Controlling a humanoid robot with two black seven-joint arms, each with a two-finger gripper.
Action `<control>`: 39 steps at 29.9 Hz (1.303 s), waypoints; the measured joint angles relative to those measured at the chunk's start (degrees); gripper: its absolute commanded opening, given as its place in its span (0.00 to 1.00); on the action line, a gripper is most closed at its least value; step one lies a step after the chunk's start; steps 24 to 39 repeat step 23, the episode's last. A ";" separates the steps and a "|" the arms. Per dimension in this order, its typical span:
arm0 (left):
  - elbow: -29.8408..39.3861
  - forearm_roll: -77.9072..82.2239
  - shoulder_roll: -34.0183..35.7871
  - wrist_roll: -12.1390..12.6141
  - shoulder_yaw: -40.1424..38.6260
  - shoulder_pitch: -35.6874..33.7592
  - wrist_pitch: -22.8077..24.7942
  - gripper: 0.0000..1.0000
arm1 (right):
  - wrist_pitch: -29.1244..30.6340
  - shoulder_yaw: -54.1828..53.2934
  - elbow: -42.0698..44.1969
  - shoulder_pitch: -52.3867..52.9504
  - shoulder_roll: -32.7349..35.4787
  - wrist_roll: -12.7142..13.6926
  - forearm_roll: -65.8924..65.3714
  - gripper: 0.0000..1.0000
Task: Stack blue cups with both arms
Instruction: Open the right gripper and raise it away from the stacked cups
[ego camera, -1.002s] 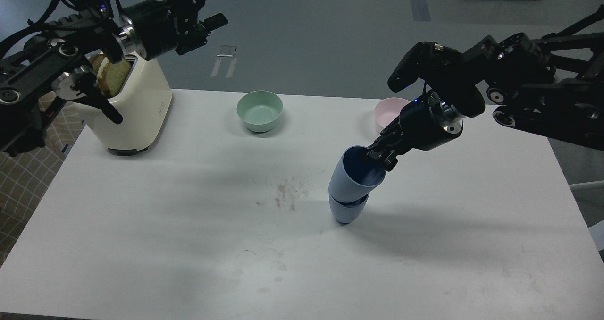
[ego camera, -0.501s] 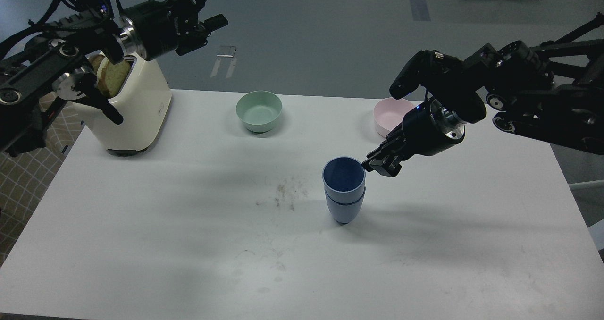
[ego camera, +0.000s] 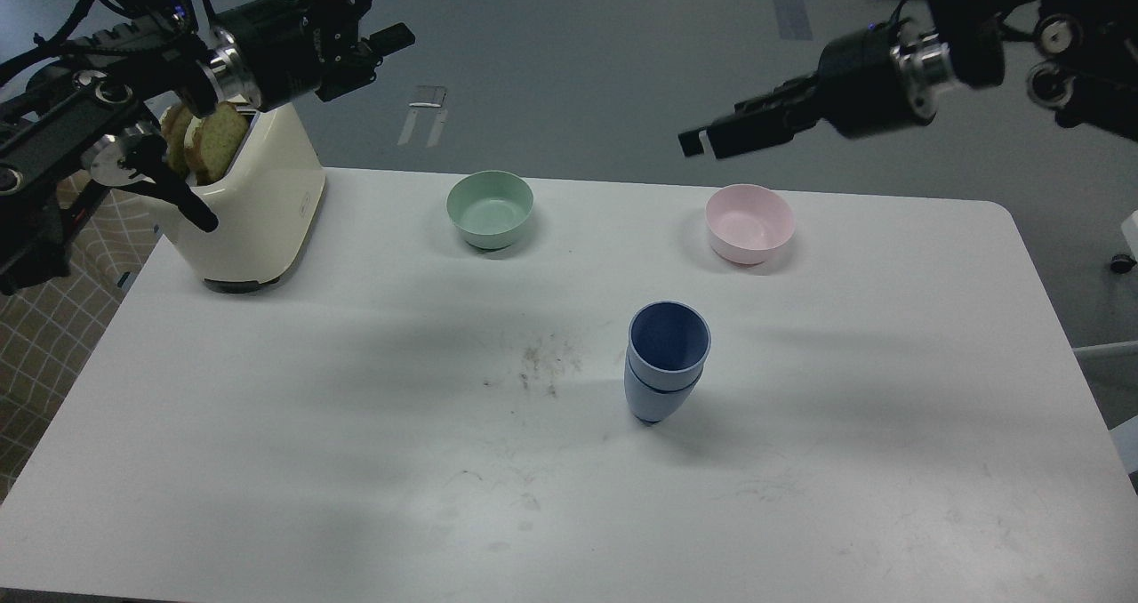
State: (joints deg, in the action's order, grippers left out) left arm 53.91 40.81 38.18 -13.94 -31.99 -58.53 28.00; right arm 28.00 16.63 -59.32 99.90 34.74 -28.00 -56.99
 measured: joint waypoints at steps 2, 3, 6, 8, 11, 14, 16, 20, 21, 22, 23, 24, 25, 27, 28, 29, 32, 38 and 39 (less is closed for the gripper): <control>-0.18 -0.41 -0.42 -0.26 -0.13 0.00 0.00 0.92 | 0.00 -1.92 2.27 -2.81 2.11 0.02 6.80 1.00; -0.30 -0.56 -0.71 -0.39 -0.23 0.00 0.00 0.92 | 0.00 -2.93 3.15 -4.34 3.04 0.02 9.71 1.00; -0.87 -1.19 -2.32 -0.71 -1.73 0.72 0.00 0.92 | 0.00 -7.08 5.99 -10.41 4.56 0.02 19.48 1.00; -1.84 -2.63 -3.82 -0.75 -3.79 2.41 0.00 0.92 | 0.00 -11.49 8.25 -15.67 4.81 0.02 26.96 1.00; -4.29 -5.79 -5.89 -0.75 -6.10 3.92 -0.01 0.92 | 0.00 -19.40 11.22 -23.41 4.44 0.03 36.04 1.00; -8.30 -8.53 -8.05 -0.76 -6.71 4.37 -0.01 0.92 | -0.01 -26.65 13.60 -30.22 3.14 0.02 40.53 1.00; -11.18 -10.34 -9.77 -0.92 -6.84 4.66 -0.02 0.92 | 0.00 -30.94 14.60 -34.33 2.10 0.02 41.55 1.00; -13.91 -13.80 -12.08 -1.29 -6.91 5.14 -0.01 0.93 | -0.01 -37.57 15.57 -39.51 1.52 0.02 41.98 1.00; -14.49 -14.59 -12.50 -1.45 -6.93 5.19 -0.02 0.93 | -0.01 -38.97 16.02 -40.43 1.47 0.02 42.05 1.00; -15.02 -15.18 -12.92 -1.57 -6.95 5.22 -0.02 0.93 | -0.01 -39.78 16.33 -40.96 1.44 0.02 42.12 1.00; -15.54 -15.65 -13.42 -1.66 -6.95 5.25 -0.02 0.93 | -0.01 -40.35 16.53 -41.43 1.42 0.02 42.17 1.00; -15.54 -15.65 -13.42 -1.66 -6.95 5.25 -0.02 0.93 | -0.01 -40.35 16.53 -41.43 1.42 0.02 42.17 1.00; -15.54 -15.65 -13.42 -1.66 -6.95 5.25 -0.02 0.93 | -0.01 -40.35 16.53 -41.43 1.42 0.02 42.17 1.00; -15.54 -15.65 -13.42 -1.66 -6.95 5.25 -0.02 0.93 | -0.01 -40.35 16.53 -41.43 1.42 0.02 42.17 1.00; -15.54 -15.65 -13.42 -1.66 -6.95 5.25 -0.02 0.93 | -0.01 -40.35 16.53 -41.43 1.42 0.02 42.17 1.00; -15.54 -15.65 -13.42 -1.66 -6.95 5.25 -0.02 0.93 | -0.01 -40.35 16.53 -41.43 1.42 0.02 42.17 1.00; -15.54 -15.65 -13.42 -1.66 -6.95 5.25 -0.02 0.93 | -0.01 -40.35 16.53 -41.43 1.42 0.02 42.17 1.00; -15.54 -15.65 -13.42 -1.66 -6.95 5.25 -0.02 0.93 | -0.01 -40.35 16.53 -41.43 1.42 0.02 42.17 1.00; -15.54 -15.65 -13.42 -1.66 -6.95 5.25 -0.02 0.93 | -0.01 -40.35 16.53 -41.43 1.42 0.02 42.17 1.00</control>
